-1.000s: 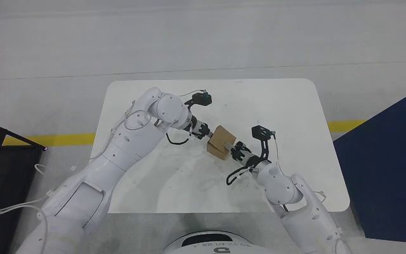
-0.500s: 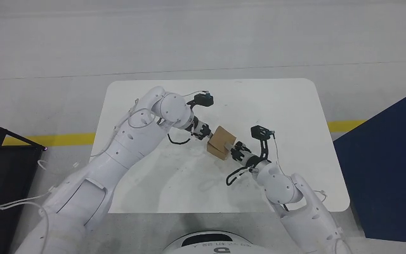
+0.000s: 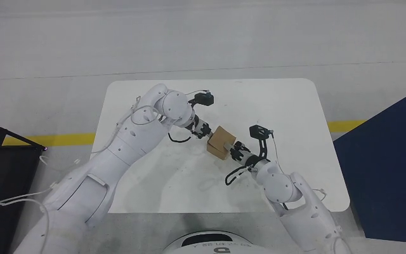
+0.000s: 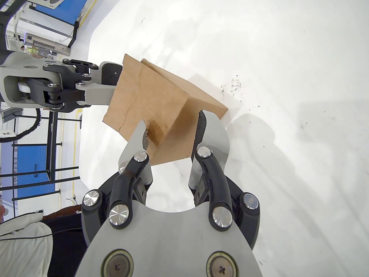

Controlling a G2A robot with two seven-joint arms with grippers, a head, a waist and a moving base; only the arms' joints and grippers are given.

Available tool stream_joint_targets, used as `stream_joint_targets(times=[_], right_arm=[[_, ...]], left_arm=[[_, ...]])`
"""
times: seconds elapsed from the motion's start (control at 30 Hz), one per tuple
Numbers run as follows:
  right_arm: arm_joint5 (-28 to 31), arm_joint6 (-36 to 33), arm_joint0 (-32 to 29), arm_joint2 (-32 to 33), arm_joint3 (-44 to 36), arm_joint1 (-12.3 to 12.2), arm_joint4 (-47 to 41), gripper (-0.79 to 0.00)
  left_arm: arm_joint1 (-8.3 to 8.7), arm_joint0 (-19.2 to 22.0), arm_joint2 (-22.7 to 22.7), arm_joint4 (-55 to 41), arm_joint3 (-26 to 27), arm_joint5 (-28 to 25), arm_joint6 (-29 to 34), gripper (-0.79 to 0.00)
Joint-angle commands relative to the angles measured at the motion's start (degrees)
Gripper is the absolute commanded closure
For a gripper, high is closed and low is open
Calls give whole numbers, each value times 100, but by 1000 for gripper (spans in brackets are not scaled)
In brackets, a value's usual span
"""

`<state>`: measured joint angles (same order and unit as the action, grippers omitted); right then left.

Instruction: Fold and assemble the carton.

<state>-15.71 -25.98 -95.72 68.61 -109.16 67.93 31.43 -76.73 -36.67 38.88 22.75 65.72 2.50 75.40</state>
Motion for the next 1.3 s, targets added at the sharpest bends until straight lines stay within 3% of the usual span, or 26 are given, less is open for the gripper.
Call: stream_joint_targets(times=[0.0,0.53,0.93,1.27], right_arm=[[-11,-7,17,-1,16,1,9,-311],[-38,-41,50,-3,-3,5,36,-299],[-46,-7,-48,30,-108,-2,71,-302],[19,-8,-120,54,-130,-9,77,-299]], left_arm=[[13,-13,39,-7,-41,9,-6,-305],[221,-314,499,72,317,50,-111,-311],[164,-245,347,34,333,-43,-97,-336],[6,-43,48,-31,178,-73,-193,-348]])
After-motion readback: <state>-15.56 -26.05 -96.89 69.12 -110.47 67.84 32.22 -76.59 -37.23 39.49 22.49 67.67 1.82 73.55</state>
